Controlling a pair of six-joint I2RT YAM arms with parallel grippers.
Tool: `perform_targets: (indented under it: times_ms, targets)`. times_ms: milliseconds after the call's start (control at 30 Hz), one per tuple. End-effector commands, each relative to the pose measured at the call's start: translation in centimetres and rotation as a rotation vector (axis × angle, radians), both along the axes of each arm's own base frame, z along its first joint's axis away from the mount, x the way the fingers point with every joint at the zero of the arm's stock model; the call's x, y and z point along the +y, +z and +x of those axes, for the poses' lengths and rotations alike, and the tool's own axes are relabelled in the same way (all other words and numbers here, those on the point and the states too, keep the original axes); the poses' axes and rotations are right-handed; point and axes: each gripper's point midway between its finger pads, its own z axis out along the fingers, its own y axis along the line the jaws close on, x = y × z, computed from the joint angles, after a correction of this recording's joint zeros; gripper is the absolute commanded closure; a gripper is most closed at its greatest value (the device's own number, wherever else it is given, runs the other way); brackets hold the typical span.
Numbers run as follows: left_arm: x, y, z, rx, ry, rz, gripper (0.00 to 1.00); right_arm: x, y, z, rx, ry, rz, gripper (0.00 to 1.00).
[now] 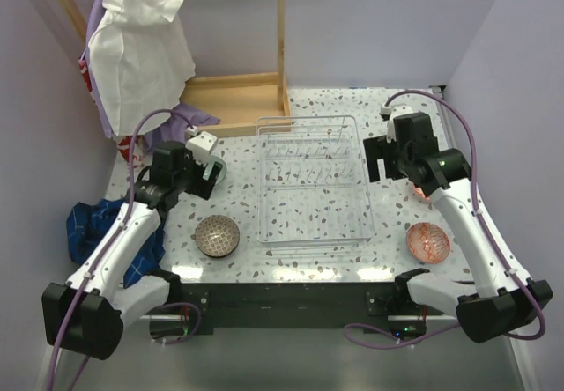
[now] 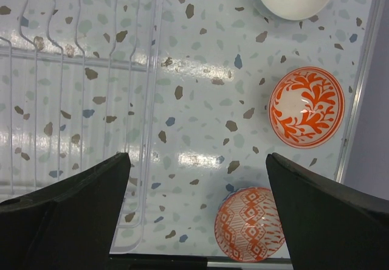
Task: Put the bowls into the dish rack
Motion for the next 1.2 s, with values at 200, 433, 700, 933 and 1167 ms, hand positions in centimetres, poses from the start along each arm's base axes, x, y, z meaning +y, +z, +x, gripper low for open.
perform_targets:
  times_ms: [200, 433, 700, 933, 1167]
  targets:
    - [-0.9, -2.6, 1.6, 0.091, -0.133, 0.099, 0.12, 2.6, 1.0, -0.6, -0.003, 0.202, 0.059, 0.01]
    - [-1.3, -3.5, 2.7, 0.087, -0.197, 0.132, 0.15, 3.0, 0.4, -0.3, 0.016, 0.225, 0.066, 0.01]
    - [-1.4, -5.1, 4.0, 0.128, -0.212, 0.164, 0.19, 2.8, 0.2, 0.0, 0.009, 0.2, 0.066, 0.01]
    - [-2.2, -6.6, 5.1, 0.139, -0.205, 0.13, 0.3, 2.7, -0.2, 0.1, 0.016, 0.196, 0.058, 0.01]
    - [-2.2, -8.0, 6.9, 0.143, -0.173, 0.153, 0.44, 2.3, -0.8, -0.4, 0.023, 0.185, 0.048, 0.01]
